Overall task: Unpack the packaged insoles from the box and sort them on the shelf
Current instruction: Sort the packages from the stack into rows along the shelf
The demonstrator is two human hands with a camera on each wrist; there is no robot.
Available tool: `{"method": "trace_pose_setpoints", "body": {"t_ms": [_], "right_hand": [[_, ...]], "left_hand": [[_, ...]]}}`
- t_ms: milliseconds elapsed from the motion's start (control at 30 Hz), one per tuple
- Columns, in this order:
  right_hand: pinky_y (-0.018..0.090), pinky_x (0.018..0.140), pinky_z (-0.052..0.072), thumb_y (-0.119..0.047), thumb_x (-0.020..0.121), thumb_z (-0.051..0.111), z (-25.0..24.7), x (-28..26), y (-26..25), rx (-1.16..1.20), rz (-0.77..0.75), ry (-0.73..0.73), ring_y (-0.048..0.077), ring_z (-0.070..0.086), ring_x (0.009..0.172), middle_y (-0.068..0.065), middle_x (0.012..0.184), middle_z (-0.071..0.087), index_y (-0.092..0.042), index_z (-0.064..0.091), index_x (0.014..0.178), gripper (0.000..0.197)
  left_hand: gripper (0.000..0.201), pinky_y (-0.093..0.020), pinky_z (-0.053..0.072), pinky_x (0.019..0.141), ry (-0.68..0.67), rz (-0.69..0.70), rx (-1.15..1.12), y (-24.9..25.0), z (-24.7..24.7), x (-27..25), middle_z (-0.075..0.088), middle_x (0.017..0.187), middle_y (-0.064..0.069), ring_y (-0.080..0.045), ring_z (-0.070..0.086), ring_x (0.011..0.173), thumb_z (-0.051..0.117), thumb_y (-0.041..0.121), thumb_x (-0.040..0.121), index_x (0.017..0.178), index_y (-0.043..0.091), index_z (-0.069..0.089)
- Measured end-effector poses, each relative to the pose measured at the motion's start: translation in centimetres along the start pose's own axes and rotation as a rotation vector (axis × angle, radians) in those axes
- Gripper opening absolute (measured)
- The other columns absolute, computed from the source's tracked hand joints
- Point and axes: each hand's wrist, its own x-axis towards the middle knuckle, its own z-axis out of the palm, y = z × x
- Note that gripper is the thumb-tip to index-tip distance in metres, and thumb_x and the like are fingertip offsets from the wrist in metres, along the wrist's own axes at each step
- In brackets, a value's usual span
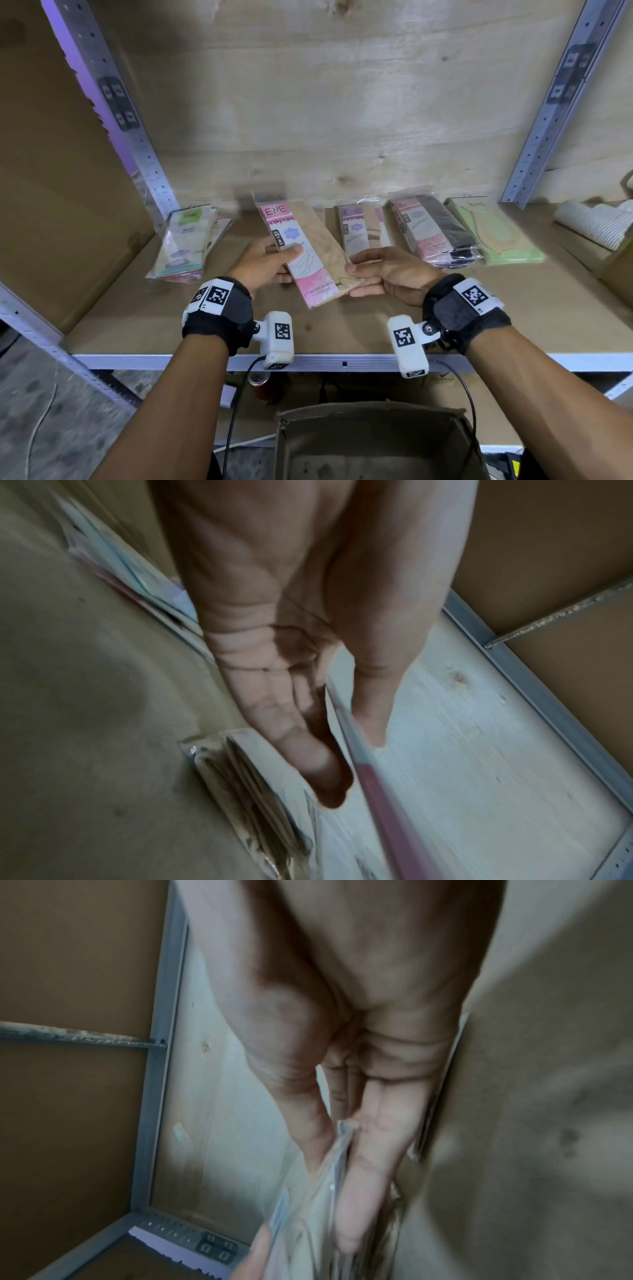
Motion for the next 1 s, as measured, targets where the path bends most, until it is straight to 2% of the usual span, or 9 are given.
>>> {"method": "trace_pose_setpoints", "body": {"t_ms": [100,167,267,400,567,733,867,933,1000], "right_hand": [[0.031,0.064,0.061,0.004,0.082,0.071,-0.4,0.4,0.0,0.077,-0.076,0.065,0.030,0.074,0.088,0.020,0.097,0.074,0.000,0.064,0.095,0.015],[0.030,0.063,0.061,0.004,0.082,0.072,-0.6,0.7,0.1,0.095,-0.121,0.103,0.029,0.075,0.085,0.017,0.092,0.075,-0.002,0.064,0.090,0.013],[0.031,0.064,0.061,0.004,0.079,0.074,-0.8,0.9,0.3,0.092,-0.138,0.142,0.030,0.074,0.086,0.017,0.093,0.074,-0.002,0.064,0.089,0.015],[0.032,0.062,0.061,0.007,0.079,0.074,-0.7,1.0,0.6,0.043,-0.127,0.172,0.030,0.075,0.084,0.019,0.095,0.072,-0.001,0.064,0.089,0.015],[0.033,0.061,0.062,0.011,0.080,0.070,-0.3,1.0,0.6,-0.054,-0.110,0.227,0.028,0.068,0.077,0.018,0.092,0.069,0.003,0.061,0.099,0.022],[0.042,0.078,0.061,0.012,0.075,0.073,1.0,2.6,-1.3,-0.210,-0.102,0.286,0.034,0.068,0.082,0.023,0.093,0.069,0.007,0.064,0.103,0.029],[0.038,0.073,0.062,0.009,0.072,0.077,2.2,4.6,-2.3,-0.449,-0.104,0.329,0.027,0.066,0.069,0.016,0.079,0.068,-0.002,0.067,0.075,0.015],[0.039,0.077,0.061,0.008,0.071,0.079,2.8,5.8,-2.5,-0.505,-0.078,0.337,0.026,0.067,0.068,0.014,0.074,0.069,-0.007,0.067,0.067,0.019],[0.034,0.074,0.061,0.003,0.071,0.082,3.5,6.8,-2.7,-0.568,-0.045,0.331,0.021,0.068,0.066,0.010,0.074,0.070,-0.008,0.069,0.068,0.017]], "left_hand": [[0.032,-0.029,0.062,0.070,-0.159,-0.113,-0.102,0.1,0.6,-0.6,0.077,0.107,-0.011,-0.026,0.076,0.093,0.068,0.028,0.093,0.121,0.013,0.063],[0.032,-0.031,0.063,0.074,-0.286,-0.148,-0.118,-0.1,1.1,-0.8,0.077,0.104,-0.016,-0.029,0.076,0.093,0.068,0.024,0.093,0.120,0.008,0.064],[0.027,-0.026,0.062,0.073,-0.334,-0.116,-0.088,-0.4,1.4,-0.7,0.077,0.098,-0.018,-0.024,0.076,0.086,0.067,0.011,0.093,0.118,0.002,0.067],[0.025,-0.020,0.060,0.068,-0.274,-0.110,-0.057,-0.8,1.4,-0.2,0.077,0.098,-0.011,-0.016,0.073,0.077,0.073,0.006,0.087,0.112,0.004,0.072],[0.030,-0.019,0.059,0.066,-0.183,-0.097,0.047,-1.3,1.5,0.5,0.073,0.093,-0.012,-0.014,0.067,0.067,0.076,0.002,0.084,0.113,-0.002,0.071],[0.029,-0.015,0.053,0.053,0.000,-0.047,0.116,-1.1,0.9,1.8,0.073,0.073,-0.007,-0.010,0.064,0.054,0.080,0.000,0.079,0.107,-0.004,0.073],[0.026,-0.022,0.058,0.060,0.120,-0.053,0.125,-1.4,0.0,2.9,0.074,0.080,-0.013,-0.017,0.067,0.060,0.083,0.000,0.076,0.100,0.000,0.075],[0.014,-0.035,0.062,0.073,0.167,-0.055,0.152,-1.6,-0.6,3.3,0.076,0.079,-0.014,-0.023,0.066,0.063,0.085,0.003,0.074,0.084,0.009,0.077],[0.018,-0.042,0.061,0.079,0.199,-0.056,0.203,-1.9,-1.2,3.6,0.077,0.078,-0.014,-0.025,0.067,0.064,0.087,0.005,0.071,0.071,0.018,0.074]]}}
